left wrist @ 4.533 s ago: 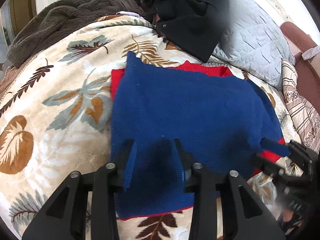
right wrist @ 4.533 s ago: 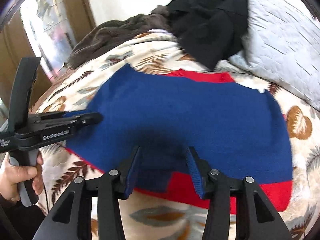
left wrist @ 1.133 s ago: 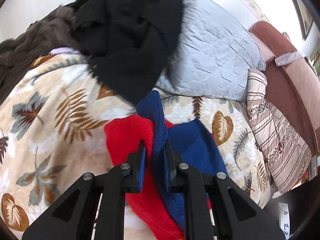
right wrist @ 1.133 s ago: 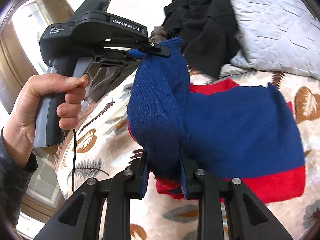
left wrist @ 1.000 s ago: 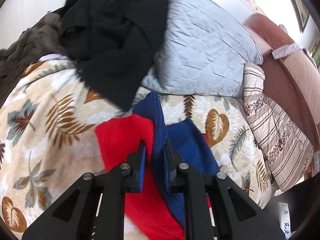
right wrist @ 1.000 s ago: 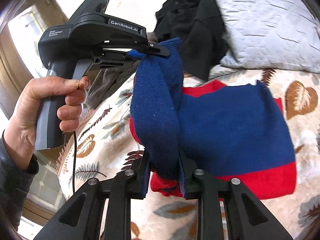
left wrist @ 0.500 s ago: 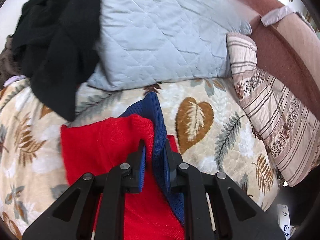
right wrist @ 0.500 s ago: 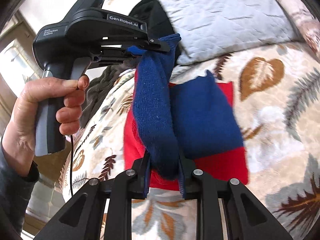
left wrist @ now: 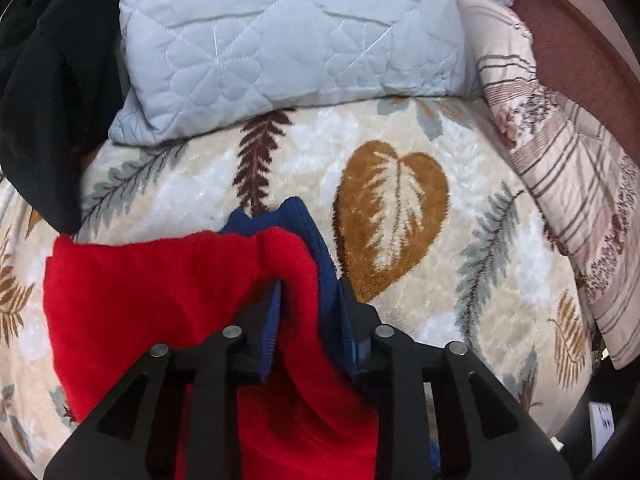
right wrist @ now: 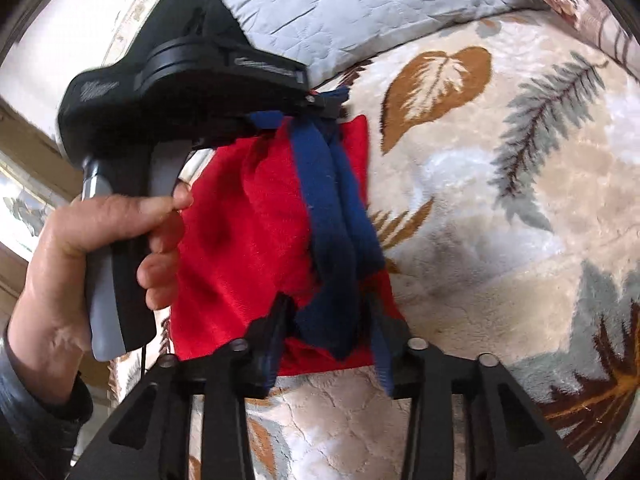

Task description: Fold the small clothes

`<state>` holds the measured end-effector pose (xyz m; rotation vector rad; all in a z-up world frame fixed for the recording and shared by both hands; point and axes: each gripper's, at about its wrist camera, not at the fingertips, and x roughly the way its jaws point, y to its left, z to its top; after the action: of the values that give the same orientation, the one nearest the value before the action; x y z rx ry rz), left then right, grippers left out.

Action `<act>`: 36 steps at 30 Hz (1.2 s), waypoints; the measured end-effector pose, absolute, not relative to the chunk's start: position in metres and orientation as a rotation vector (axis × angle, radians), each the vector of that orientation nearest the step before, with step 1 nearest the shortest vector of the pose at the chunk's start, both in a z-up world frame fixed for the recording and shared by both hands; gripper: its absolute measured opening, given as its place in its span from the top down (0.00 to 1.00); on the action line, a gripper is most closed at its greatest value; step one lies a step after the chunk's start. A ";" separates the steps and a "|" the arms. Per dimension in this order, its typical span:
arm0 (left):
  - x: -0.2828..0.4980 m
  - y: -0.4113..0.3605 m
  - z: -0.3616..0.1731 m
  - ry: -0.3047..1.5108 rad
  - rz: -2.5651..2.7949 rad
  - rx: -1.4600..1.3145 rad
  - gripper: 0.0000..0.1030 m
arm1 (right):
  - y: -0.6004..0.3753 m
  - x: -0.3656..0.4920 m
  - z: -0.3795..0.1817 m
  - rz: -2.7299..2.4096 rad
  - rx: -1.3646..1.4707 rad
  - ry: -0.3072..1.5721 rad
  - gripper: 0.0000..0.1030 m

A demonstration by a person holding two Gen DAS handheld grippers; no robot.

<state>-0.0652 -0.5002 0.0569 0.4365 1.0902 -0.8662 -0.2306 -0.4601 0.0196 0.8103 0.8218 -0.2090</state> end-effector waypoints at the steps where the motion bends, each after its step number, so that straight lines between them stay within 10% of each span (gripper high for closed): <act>1: -0.065 -0.496 0.064 1.081 -0.877 0.433 0.72 | -0.462 -0.231 0.020 -0.208 0.815 0.818 0.60; 7: -0.068 -0.440 0.107 0.998 -0.899 0.385 0.58 | -0.458 -0.237 0.030 -0.285 0.720 0.794 0.48; 20: -0.103 -0.299 0.047 1.102 -0.821 0.212 0.58 | -0.459 -0.222 0.052 -0.198 0.632 0.714 0.54; 22: -0.105 -0.300 0.039 1.117 -0.818 0.210 0.58 | -0.456 -0.214 0.045 -0.200 0.629 0.762 0.61; 24: -0.106 -0.302 0.034 1.124 -0.811 0.221 0.56 | -0.452 -0.206 0.035 -0.199 0.625 0.815 0.93; 36: -0.113 -0.295 0.020 1.151 -0.815 0.249 0.61 | -0.446 -0.215 0.025 -0.314 0.611 0.893 0.94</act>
<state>-0.1130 -0.2951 0.0204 0.2493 1.1506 -0.8152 -0.2154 -0.4462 0.0254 0.6108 0.8931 -0.3144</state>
